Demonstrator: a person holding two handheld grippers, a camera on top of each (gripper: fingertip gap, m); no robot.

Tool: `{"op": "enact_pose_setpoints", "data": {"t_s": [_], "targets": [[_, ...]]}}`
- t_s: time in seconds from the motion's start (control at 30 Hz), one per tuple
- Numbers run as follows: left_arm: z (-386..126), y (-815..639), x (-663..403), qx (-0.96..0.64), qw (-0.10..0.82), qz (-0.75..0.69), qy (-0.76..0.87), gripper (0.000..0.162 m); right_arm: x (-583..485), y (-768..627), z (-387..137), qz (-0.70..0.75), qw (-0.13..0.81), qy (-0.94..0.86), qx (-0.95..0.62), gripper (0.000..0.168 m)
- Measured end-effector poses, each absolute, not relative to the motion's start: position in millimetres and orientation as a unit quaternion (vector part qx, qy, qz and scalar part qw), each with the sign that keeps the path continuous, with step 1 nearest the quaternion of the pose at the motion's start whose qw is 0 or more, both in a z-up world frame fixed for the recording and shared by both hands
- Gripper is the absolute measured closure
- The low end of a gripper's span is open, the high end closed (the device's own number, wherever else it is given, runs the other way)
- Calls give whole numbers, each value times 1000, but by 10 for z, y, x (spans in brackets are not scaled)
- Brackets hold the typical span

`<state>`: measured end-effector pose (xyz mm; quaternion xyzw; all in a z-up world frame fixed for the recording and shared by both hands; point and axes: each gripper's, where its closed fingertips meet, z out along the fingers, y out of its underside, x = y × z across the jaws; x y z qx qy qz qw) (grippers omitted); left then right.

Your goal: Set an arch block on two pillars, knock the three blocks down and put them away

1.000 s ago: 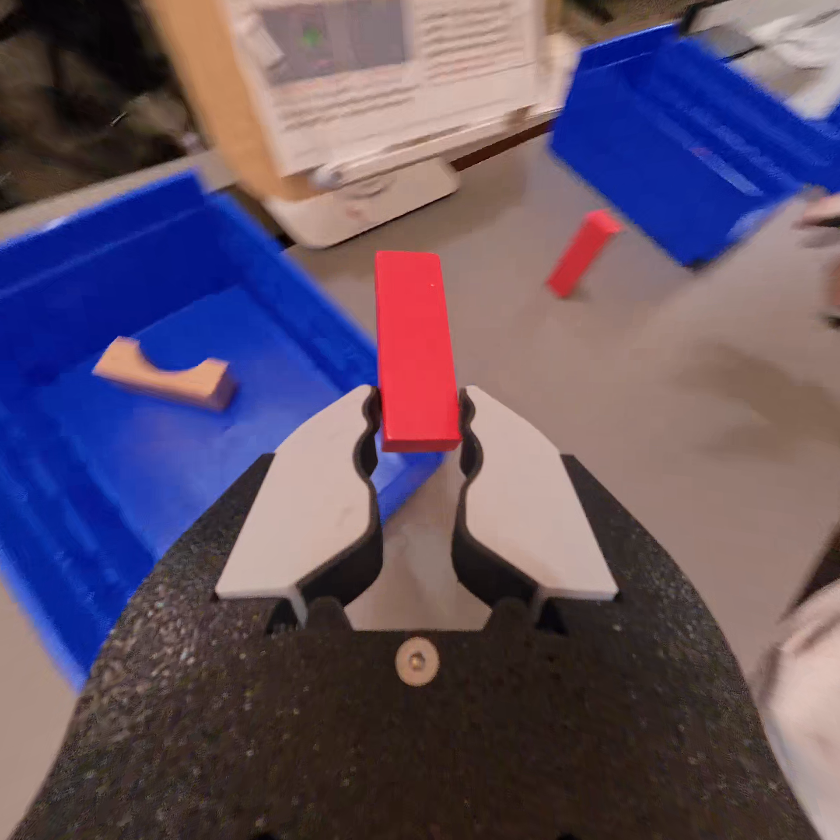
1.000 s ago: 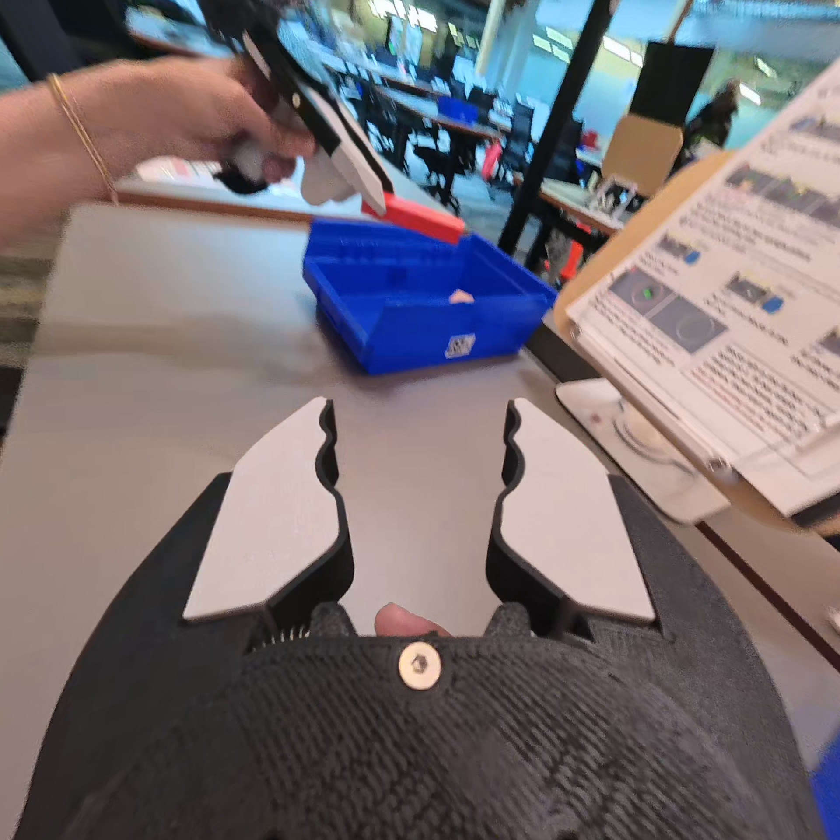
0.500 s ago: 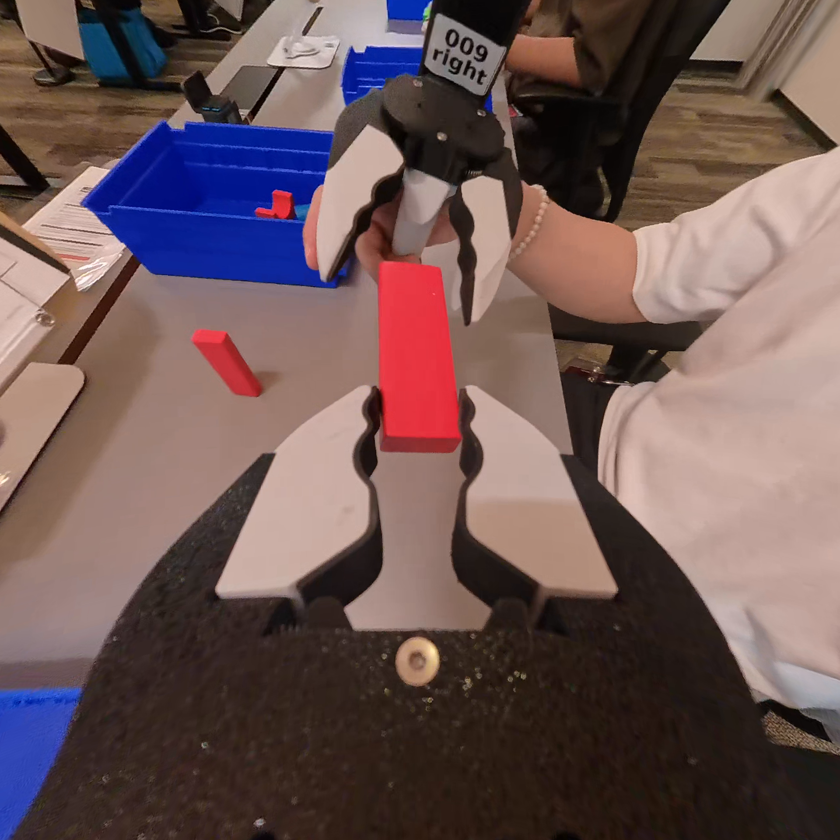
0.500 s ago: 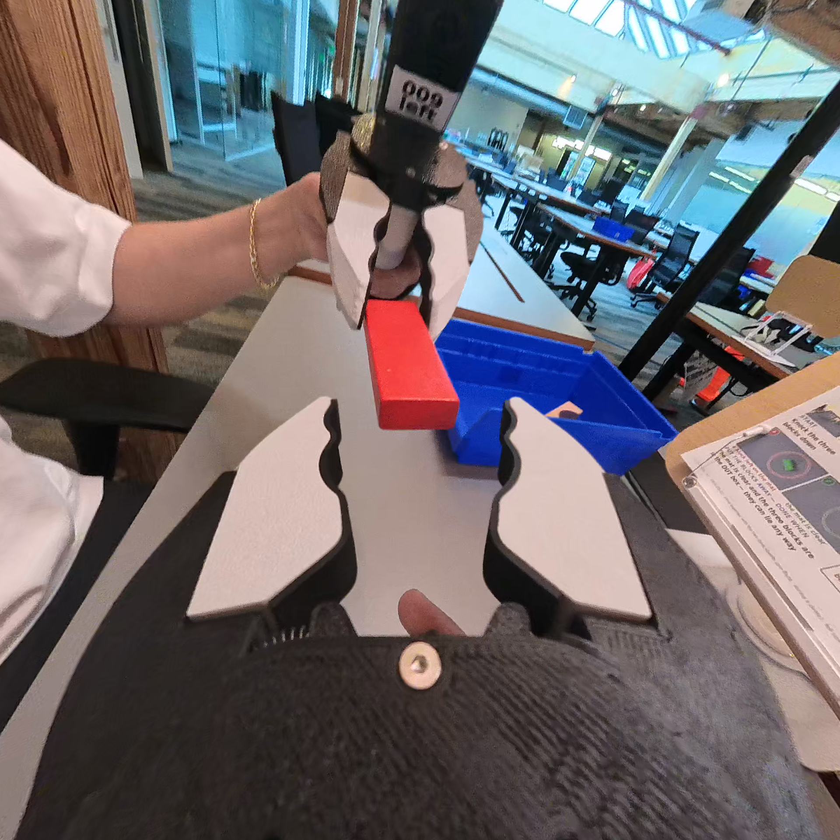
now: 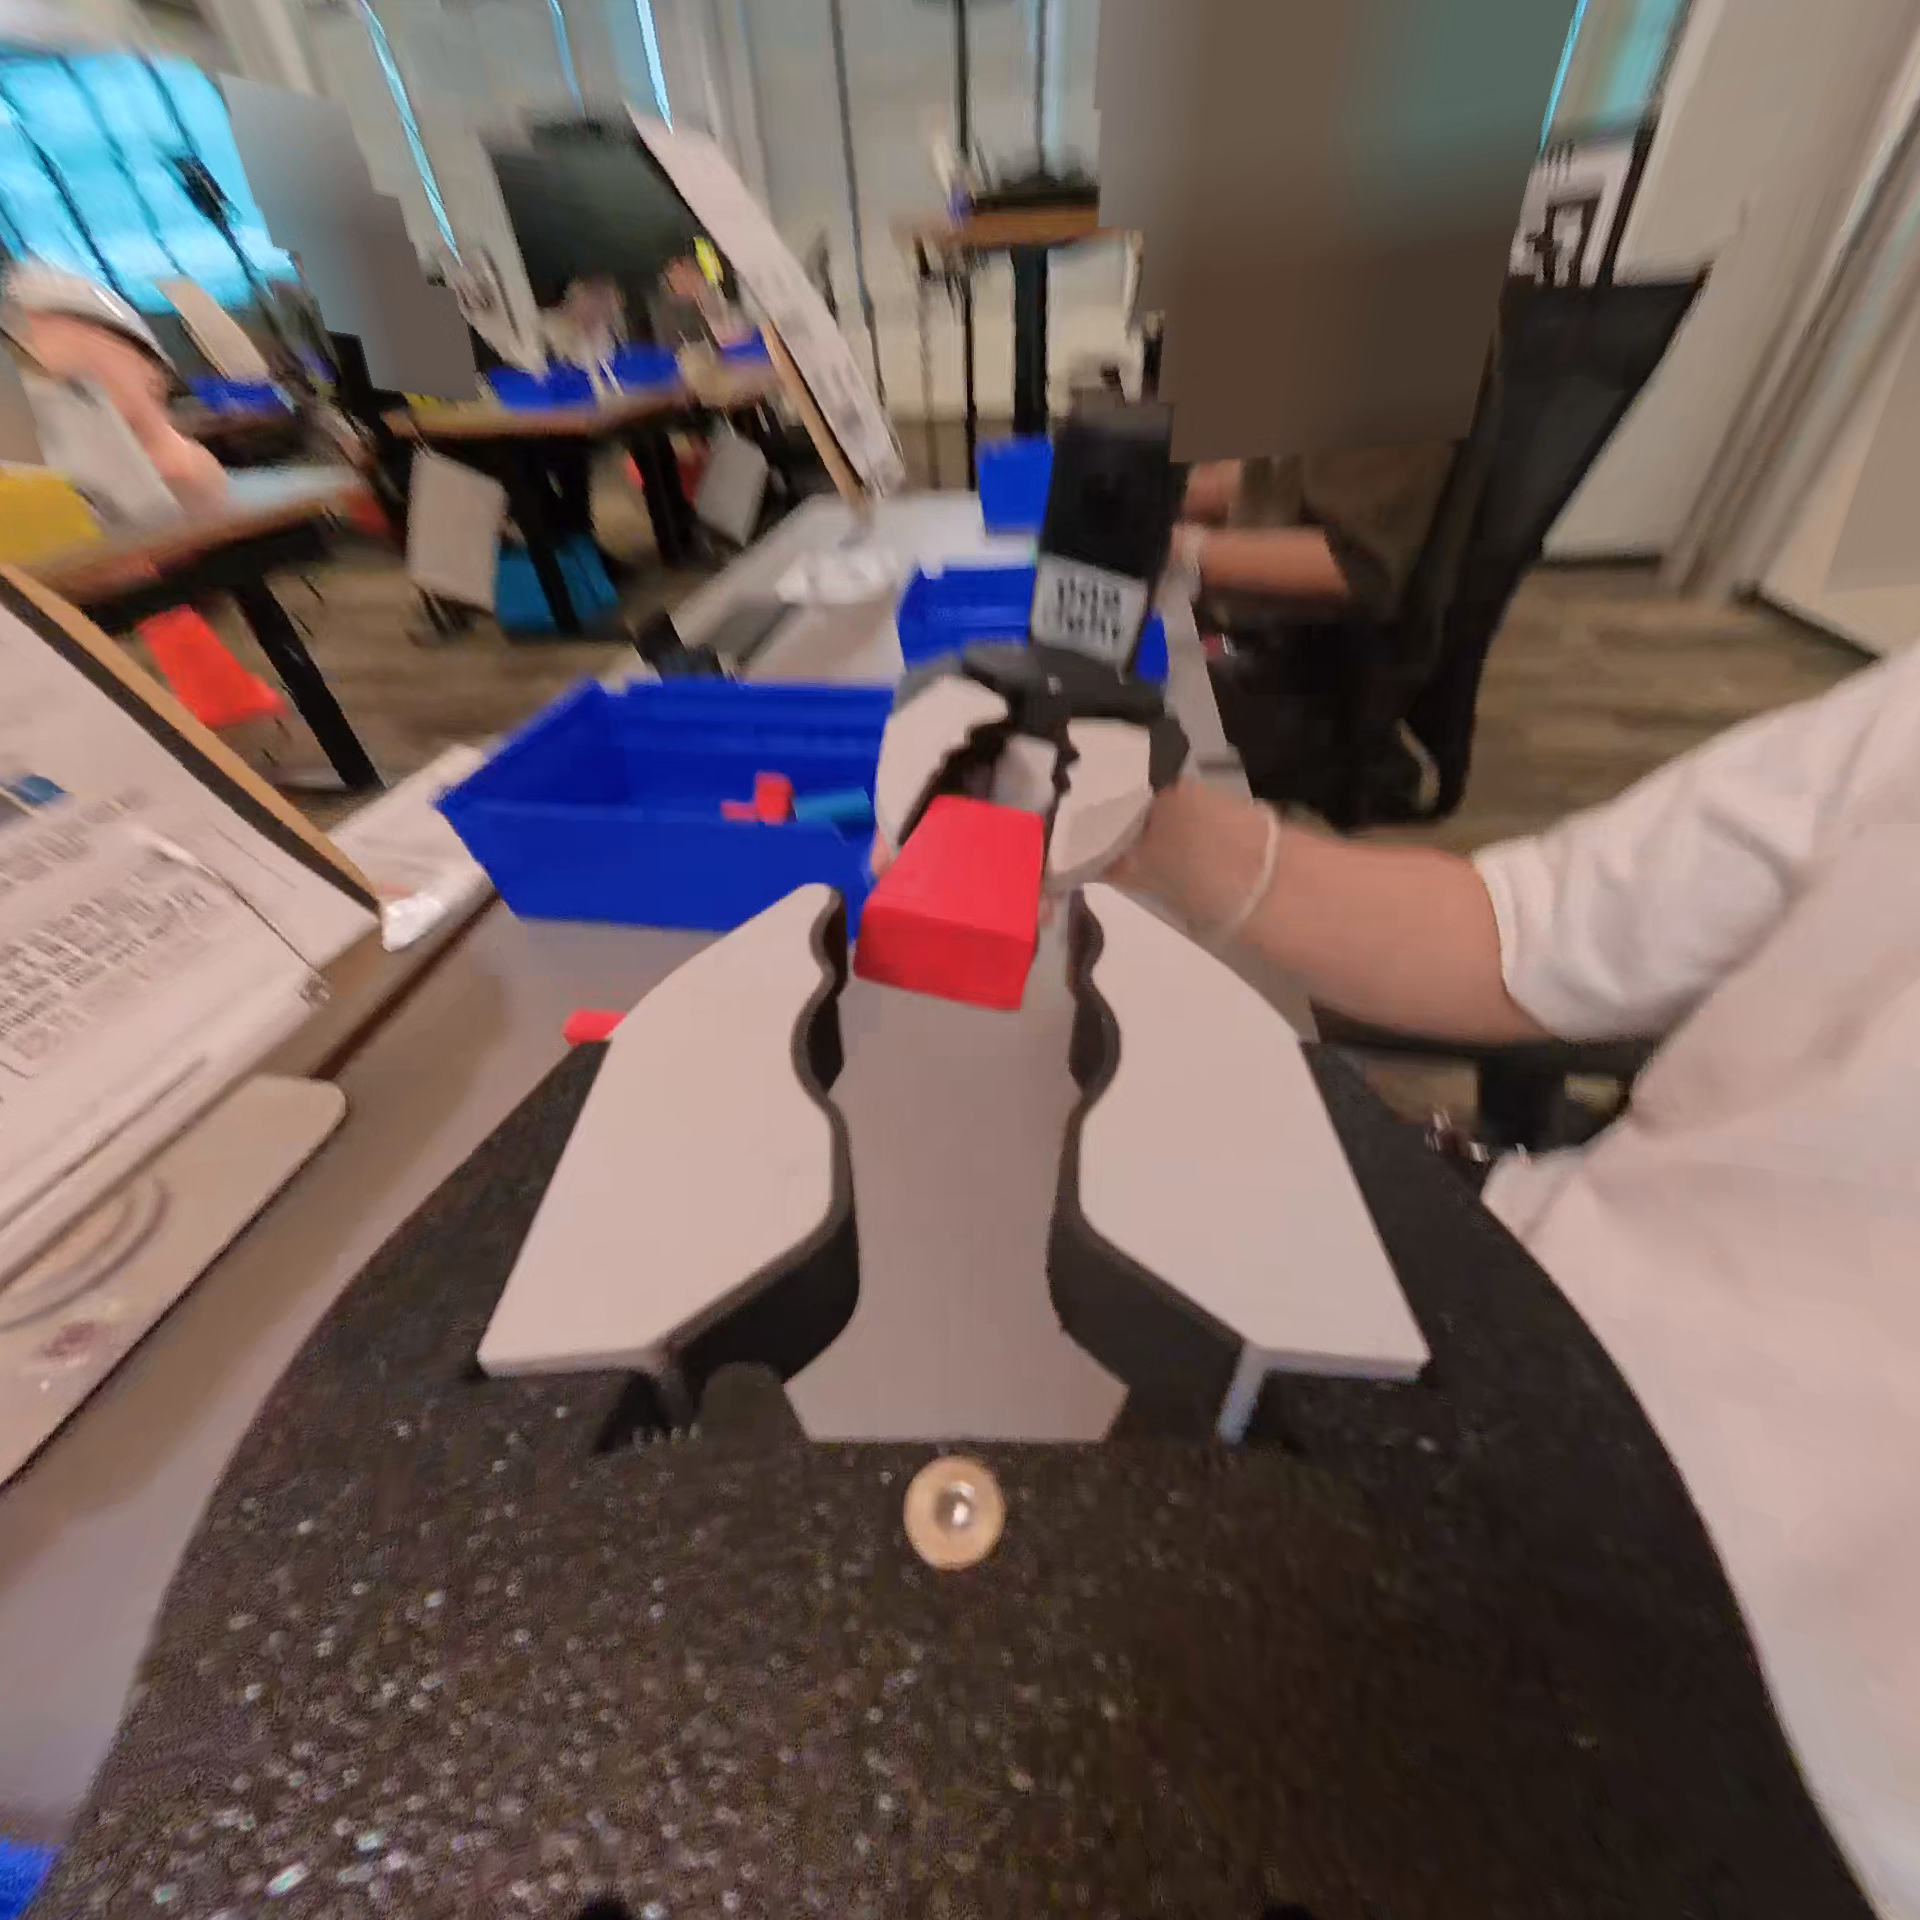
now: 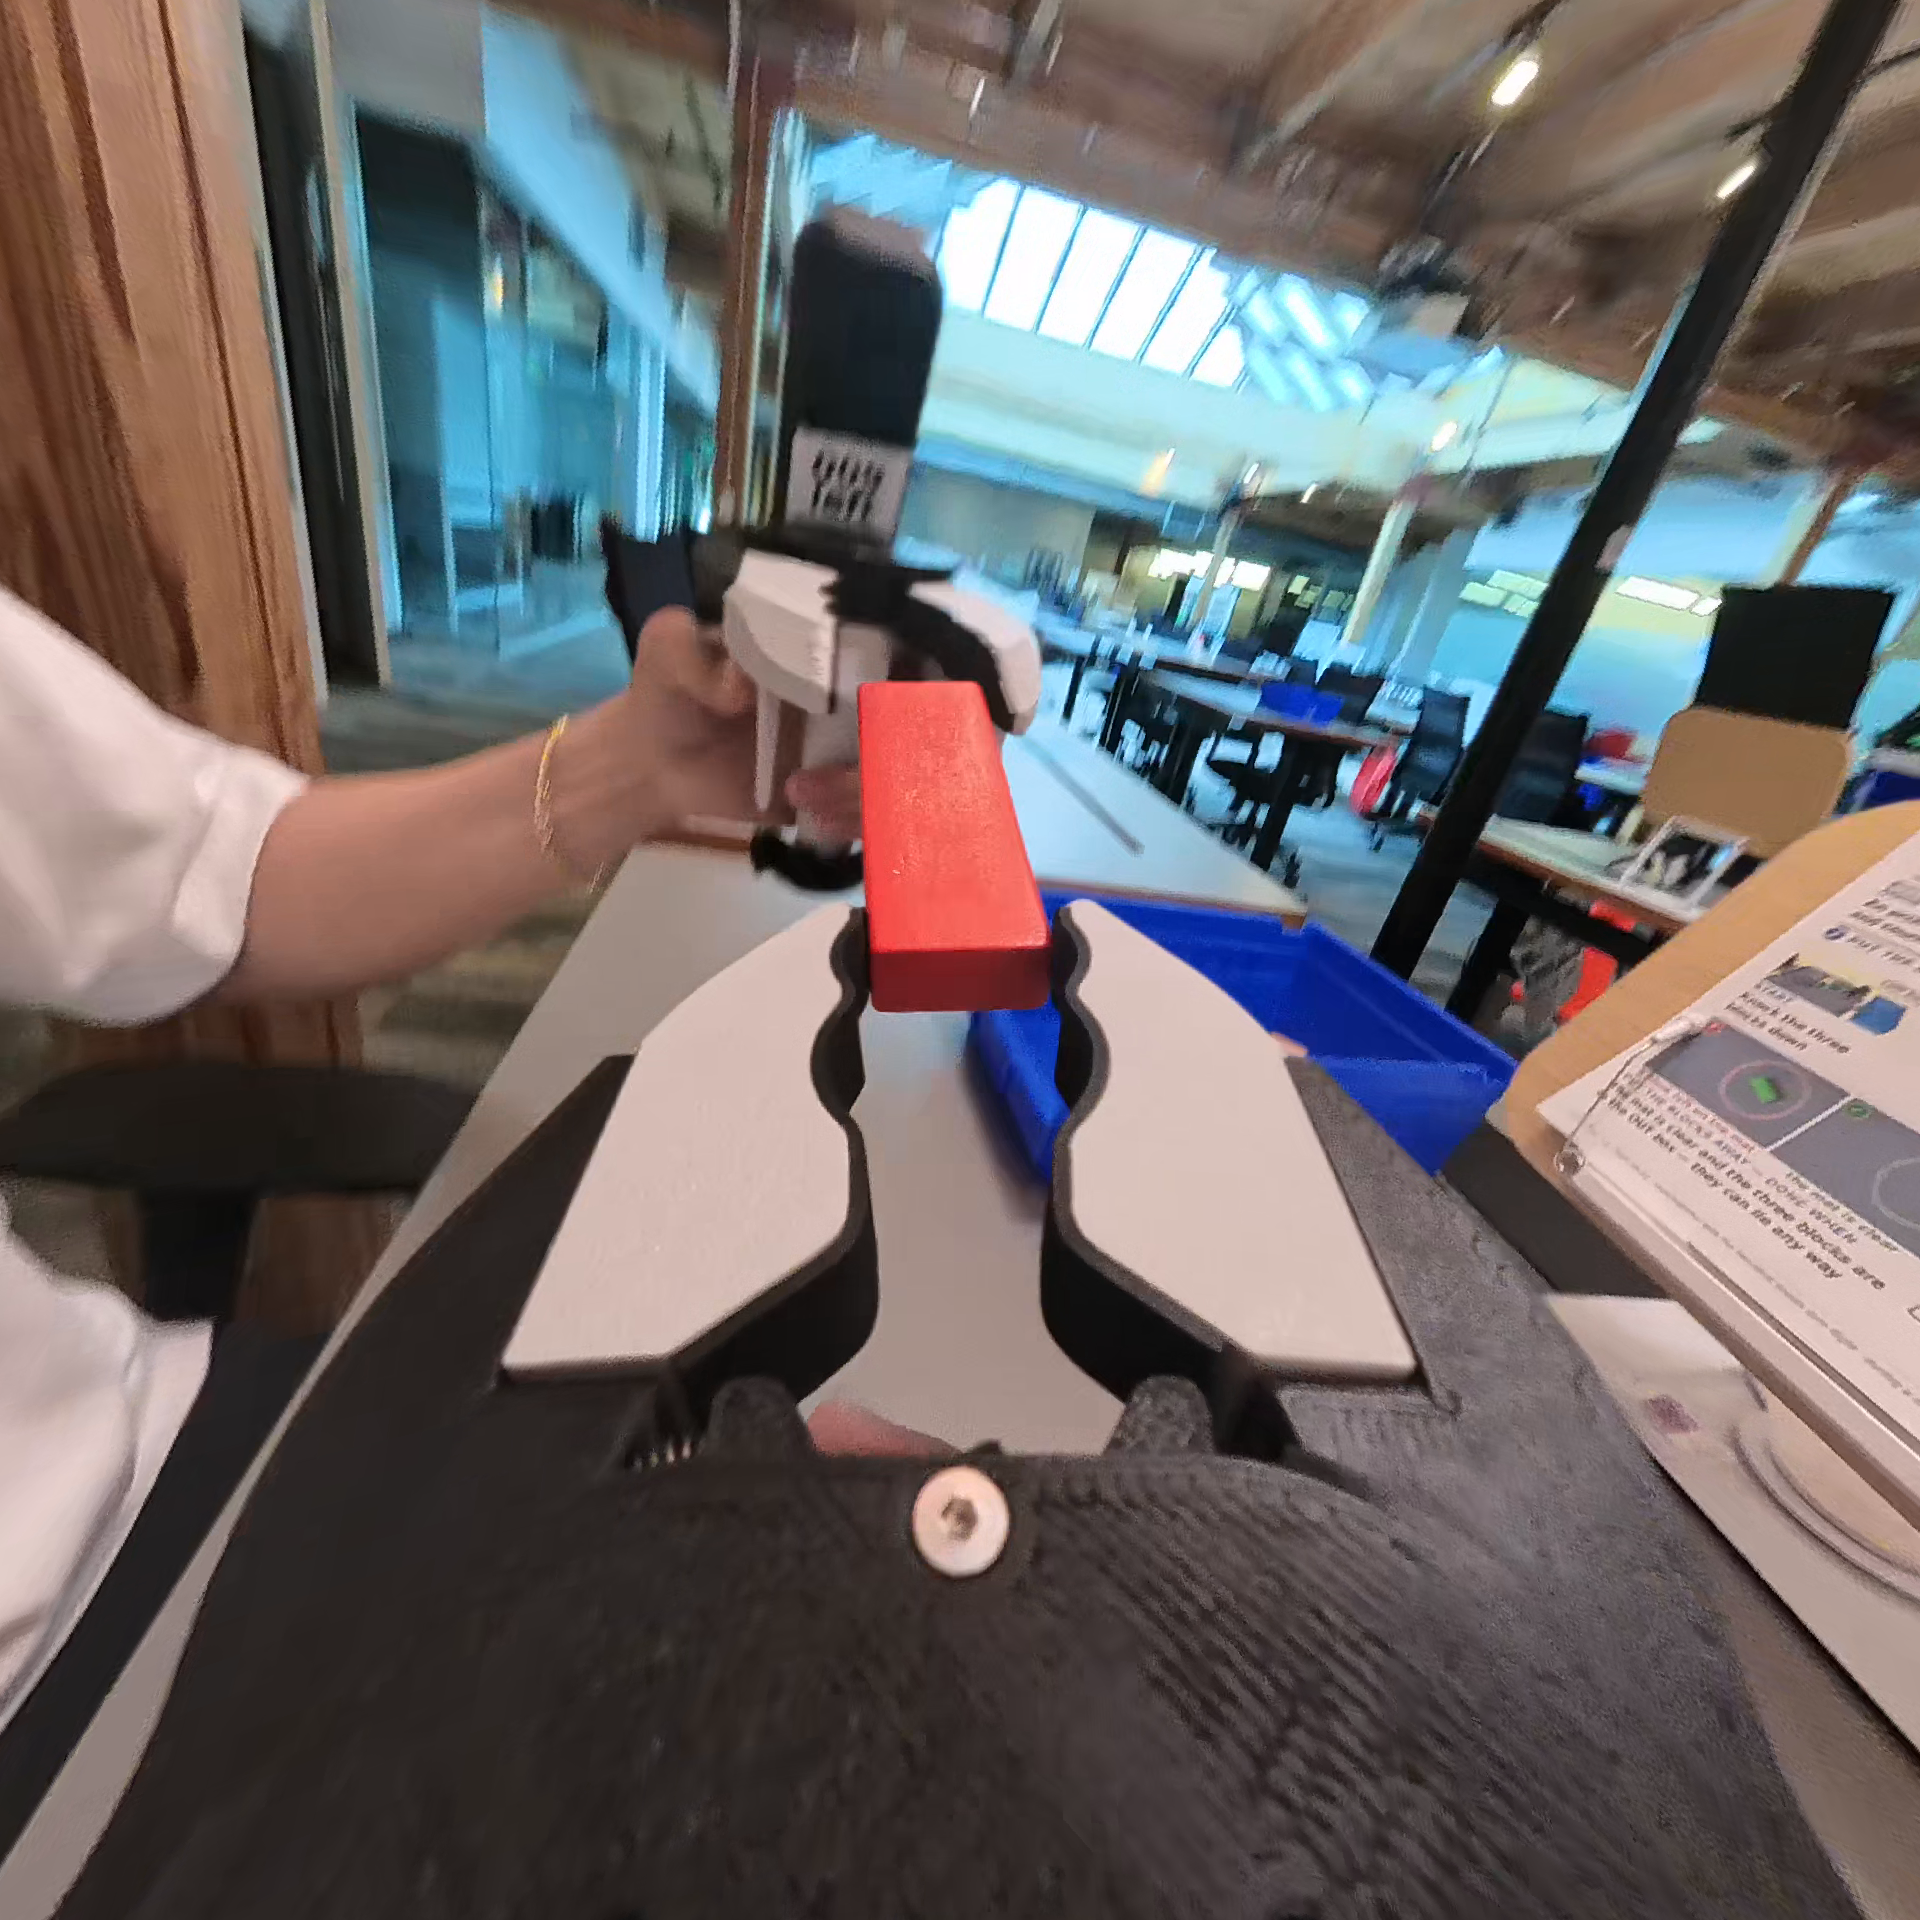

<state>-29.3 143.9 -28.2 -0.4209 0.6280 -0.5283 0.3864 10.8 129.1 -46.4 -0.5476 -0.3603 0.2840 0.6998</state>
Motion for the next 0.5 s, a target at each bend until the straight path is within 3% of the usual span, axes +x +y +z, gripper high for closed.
{"op": "enact_pose_setpoints", "data": {"t_s": [0.1,0.23,0.5], "targets": [[-146,1470,-296,-416,420,-565,575,102,167,1291,-368,327,736,-299,-511,134],[-132,1441,-233,-412,426,-597,540,96,161,1305,-379,344,752,-271,-493,134],[-113,1436,-196,-398,415,-631,521,127,126,1286,-410,349,746,-280,-494,134]]}}
